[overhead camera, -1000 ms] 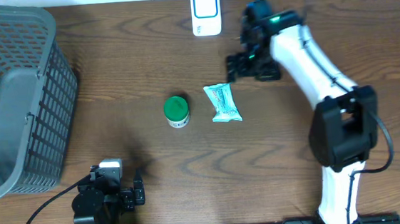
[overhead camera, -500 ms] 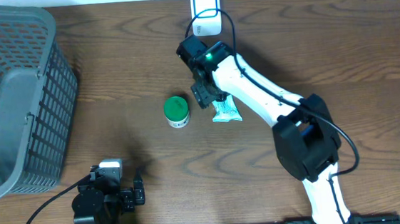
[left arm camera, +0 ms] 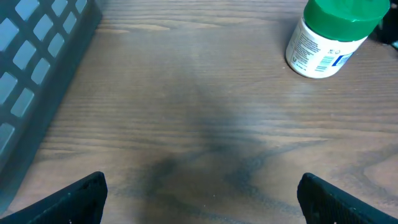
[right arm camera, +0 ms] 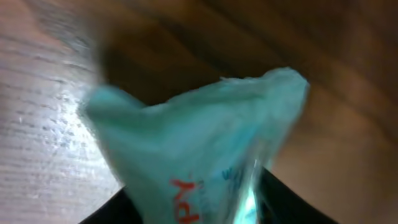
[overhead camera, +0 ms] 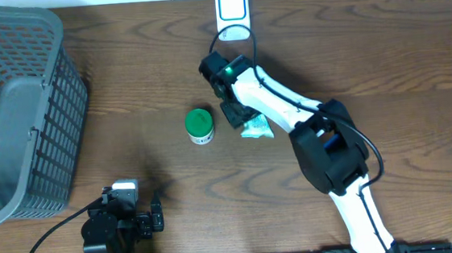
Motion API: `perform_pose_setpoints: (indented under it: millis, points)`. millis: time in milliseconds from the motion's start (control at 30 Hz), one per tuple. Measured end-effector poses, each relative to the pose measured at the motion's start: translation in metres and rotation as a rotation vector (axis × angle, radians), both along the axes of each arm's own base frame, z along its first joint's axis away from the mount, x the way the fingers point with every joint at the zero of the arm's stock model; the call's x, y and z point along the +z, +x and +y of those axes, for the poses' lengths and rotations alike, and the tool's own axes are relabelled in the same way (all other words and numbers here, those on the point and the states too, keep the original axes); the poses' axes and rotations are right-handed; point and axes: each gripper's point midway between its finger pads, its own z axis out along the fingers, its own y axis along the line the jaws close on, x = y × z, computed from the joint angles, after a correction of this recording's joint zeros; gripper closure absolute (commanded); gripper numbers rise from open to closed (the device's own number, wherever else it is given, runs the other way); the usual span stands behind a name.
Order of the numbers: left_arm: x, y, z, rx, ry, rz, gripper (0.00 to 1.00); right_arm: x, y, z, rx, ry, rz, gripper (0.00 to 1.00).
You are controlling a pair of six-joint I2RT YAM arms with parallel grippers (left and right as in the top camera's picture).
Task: Scan the item barcode
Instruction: 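Reach the right gripper to the mint-green wipes pack and grasp it, then lift the wipes pack and turn it toward the scanner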
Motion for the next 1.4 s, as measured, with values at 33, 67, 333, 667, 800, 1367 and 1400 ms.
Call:
perform_pose_setpoints:
  millis: [33, 67, 333, 667, 800, 1367, 1400]
  points:
    - [0.0, 0.0, 0.0, 0.0, 0.0, 0.0, 0.02, 0.0, -0.001, -0.001, 0.0, -0.003, 0.005, 0.8]
    - [0.0, 0.0, 0.0, 0.0, 0.0, -0.001, 0.02, 0.001, -0.001, -0.002, 0.003, -0.009, 0.006, 0.91]
    - [0.0, 0.0, 0.0, 0.0, 0.0, 0.0, 0.02, 0.008, -0.009, -0.008, 0.001, -0.034, 0.035, 0.99]
    - [0.0, 0.0, 0.0, 0.0, 0.0, 0.0, 0.02, 0.062, -0.034, 0.018, 0.096, 0.345, 0.208, 0.99]
    - [0.0, 0.0, 0.0, 0.0, 0.0, -0.001, 0.02, 0.094, -0.033, 0.013, 0.123, 0.624, 0.296, 0.99]
    - [0.0, 0.0, 0.0, 0.0, 0.0, -0.001, 0.02, 0.18, 0.015, -0.015, 0.076, 1.506, 0.29, 0.99]
    - [0.0, 0.0, 0.0, 0.0, 0.0, 0.0, 0.02, 0.177, 0.016, -0.014, 0.065, 1.534, 0.305, 0.99]
